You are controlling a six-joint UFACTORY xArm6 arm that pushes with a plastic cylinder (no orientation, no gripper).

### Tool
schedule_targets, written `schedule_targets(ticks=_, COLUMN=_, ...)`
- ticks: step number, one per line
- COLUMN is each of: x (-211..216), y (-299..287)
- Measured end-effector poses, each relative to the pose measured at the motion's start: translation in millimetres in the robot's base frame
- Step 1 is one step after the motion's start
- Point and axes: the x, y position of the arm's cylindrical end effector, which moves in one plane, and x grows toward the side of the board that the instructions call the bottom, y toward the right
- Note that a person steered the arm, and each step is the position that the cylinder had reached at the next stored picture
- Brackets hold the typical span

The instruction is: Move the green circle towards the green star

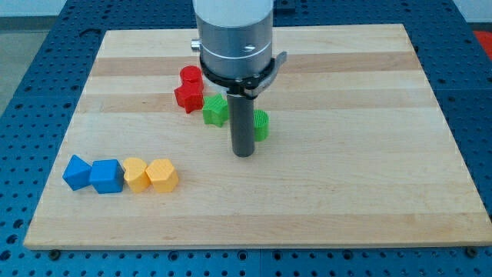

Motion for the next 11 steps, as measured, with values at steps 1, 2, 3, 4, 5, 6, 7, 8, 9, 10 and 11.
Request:
schedule_targets(ticks=1, x=-8, y=6)
schedule_targets(ticks=2, x=-28, y=6)
schedule_targets(ticks=3, x=-37, y=6)
schedule_targets(ticks=4, x=-26, y=13)
schedule_targets(ticks=5, x=-24, y=52)
schedule_targets(ticks=6, x=-46, y=91)
schedule_targets(ticks=7, x=-65, y=89)
schedule_targets(ticks=8, x=-69, y=66)
schedule_targets(ticks=9, x=-70, y=43)
schedule_targets(ticks=10, x=-72, y=28)
schedule_targets(ticks=11, x=-74, y=17)
